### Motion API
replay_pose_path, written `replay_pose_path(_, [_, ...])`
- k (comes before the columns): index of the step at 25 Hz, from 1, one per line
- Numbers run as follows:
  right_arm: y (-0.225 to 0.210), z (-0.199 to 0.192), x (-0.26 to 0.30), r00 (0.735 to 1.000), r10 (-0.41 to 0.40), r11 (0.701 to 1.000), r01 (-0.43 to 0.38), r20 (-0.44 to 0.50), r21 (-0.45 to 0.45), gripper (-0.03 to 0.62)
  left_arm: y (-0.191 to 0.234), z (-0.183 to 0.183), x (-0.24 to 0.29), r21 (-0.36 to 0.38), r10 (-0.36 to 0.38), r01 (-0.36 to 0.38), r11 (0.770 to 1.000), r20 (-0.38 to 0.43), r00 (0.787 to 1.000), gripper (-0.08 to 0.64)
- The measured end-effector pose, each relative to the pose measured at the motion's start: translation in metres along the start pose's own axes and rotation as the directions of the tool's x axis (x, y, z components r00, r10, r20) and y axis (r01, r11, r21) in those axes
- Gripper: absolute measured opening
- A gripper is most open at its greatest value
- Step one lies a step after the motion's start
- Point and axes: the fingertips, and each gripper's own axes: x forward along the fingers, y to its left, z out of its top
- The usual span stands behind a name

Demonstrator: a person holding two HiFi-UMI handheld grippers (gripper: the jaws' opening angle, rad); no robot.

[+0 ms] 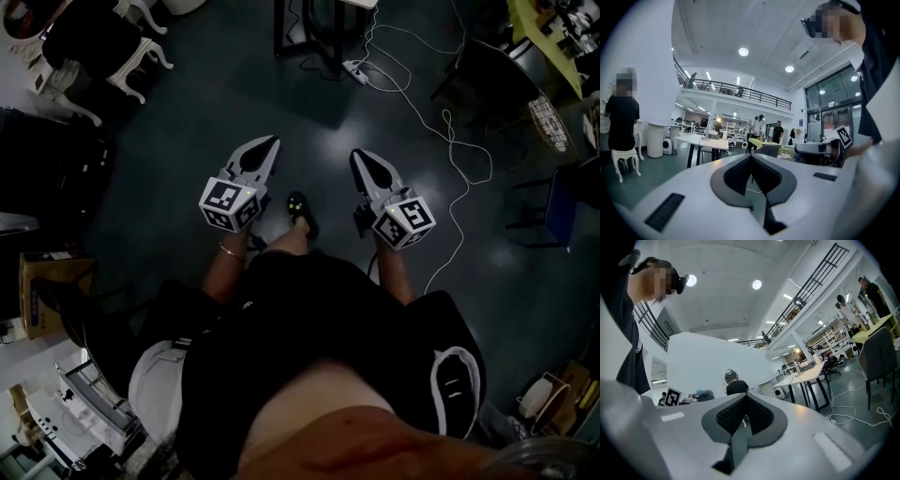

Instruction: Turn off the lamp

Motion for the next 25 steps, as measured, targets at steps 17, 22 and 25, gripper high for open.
replay_pose_path(17, [-0.078,0.019,0.095,1.000,-0.011,1.000,0.011,-0.023,-0.006,0.000,0.077,0.002,0.102,-0.045,-0.042,0.042,0.998,-0.001,0.999,0.006])
replay_pose_path(22, [-0.101,0.017,0.126,0.999,-0.015,1.000,0.016,-0.049,0.004,0.001,0.107,-0.004,0.123,-0.036,-0.019,0.017,0.999,-0.029,0.999,0.006])
replay_pose_path(25, [-0.108,0.017,0.149,0.998,-0.001,1.000,0.001,-0.055,-0.008,0.000,0.124,0.000,0.131,-0.028,-0.024,0.024,0.999,-0.019,1.000,0.007])
